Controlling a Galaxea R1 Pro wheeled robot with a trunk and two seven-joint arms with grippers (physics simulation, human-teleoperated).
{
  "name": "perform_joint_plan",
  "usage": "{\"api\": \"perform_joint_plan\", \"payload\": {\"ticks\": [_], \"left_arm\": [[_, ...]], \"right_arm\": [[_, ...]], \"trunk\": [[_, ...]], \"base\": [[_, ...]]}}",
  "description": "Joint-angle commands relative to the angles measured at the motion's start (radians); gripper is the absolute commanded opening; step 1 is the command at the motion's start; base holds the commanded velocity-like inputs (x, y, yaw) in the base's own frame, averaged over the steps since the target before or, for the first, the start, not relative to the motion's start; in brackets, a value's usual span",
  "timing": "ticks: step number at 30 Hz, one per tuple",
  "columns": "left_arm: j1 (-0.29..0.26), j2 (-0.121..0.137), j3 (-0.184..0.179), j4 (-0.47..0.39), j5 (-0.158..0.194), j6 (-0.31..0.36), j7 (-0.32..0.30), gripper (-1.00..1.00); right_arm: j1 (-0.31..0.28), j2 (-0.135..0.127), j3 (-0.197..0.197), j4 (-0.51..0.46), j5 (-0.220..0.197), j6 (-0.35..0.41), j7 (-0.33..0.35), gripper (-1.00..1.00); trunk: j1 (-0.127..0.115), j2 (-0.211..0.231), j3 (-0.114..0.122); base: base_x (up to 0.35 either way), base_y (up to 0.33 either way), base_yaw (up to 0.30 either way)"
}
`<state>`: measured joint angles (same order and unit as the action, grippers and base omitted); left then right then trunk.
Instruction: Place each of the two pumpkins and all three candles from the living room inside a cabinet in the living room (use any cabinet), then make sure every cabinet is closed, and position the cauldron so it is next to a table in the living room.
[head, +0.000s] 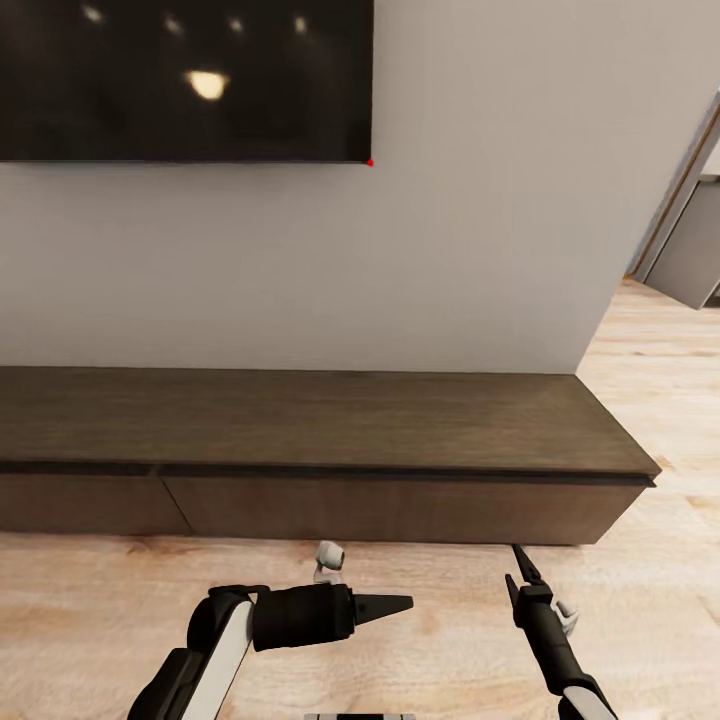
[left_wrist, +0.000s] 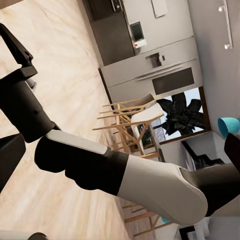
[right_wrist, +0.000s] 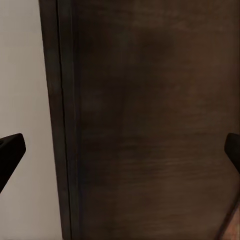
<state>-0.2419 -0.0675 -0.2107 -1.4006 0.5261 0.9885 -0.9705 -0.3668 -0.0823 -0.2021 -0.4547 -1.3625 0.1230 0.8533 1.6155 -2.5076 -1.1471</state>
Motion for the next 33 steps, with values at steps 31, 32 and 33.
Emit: {"api": "perform_joint_plan", "payload": {"ticks": [31, 32, 33], "left_arm": [[0.0, 0.002, -0.001, -0.02, 0.002, 0.004, -0.002, 1.0], [0.0, 0.002, -0.002, -0.02, 0.002, 0.004, -0.003, 1.0], [0.0, 0.002, -0.002, -0.02, 0.002, 0.004, -0.002, 1.0]], "right_arm": [[-0.001, 0.0, 0.001, -0.001, -0.01, 0.015, 0.02, 1.0], [-0.001, 0.0, 0.001, -0.002, -0.01, 0.015, 0.02, 1.0], [-0.001, 0.0, 0.001, -0.002, -0.01, 0.015, 0.02, 1.0]], "trunk": [[0.0, 0.0, -0.001], [0.0, 0.0, -0.001], [0.0, 0.0, -0.001]], "base": [[0.101, 0.029, 0.0], [0.052, 0.02, 0.0], [0.051, 0.013, 0.0]]}}
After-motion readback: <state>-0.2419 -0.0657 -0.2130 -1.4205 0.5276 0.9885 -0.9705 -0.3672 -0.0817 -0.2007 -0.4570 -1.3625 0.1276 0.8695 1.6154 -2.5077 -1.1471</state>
